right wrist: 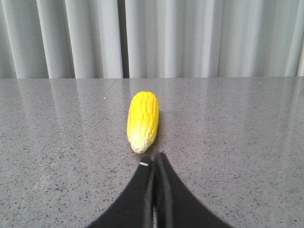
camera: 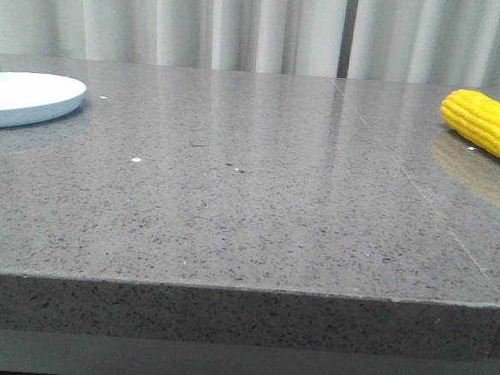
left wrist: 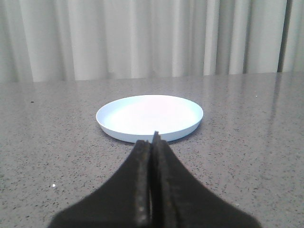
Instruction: Place corn on plate with both arms
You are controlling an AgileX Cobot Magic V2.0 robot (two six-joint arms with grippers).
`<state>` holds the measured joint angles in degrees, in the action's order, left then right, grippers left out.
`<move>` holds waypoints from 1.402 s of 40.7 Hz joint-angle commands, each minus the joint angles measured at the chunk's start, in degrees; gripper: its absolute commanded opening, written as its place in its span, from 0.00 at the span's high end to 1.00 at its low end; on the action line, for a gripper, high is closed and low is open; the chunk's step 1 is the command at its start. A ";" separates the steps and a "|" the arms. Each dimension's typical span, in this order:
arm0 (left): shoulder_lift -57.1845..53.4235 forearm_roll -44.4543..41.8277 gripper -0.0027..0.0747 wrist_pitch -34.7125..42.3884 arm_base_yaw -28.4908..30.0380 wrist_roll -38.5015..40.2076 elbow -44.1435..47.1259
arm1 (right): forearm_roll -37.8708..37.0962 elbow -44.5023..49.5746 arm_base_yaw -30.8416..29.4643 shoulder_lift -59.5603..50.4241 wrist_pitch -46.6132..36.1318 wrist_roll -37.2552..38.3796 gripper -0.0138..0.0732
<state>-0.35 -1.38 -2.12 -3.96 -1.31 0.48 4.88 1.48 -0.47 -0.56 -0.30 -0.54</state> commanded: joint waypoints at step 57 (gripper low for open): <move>0.58 1.73 0.99 1.53 0.06 0.46 -24.20 | -0.22 -28.60 0.09 5.65 10.20 -0.08 0.92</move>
<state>-0.35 -0.54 -2.31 -3.96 -1.31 -18.10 4.88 -22.30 -0.47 1.94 11.70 -0.54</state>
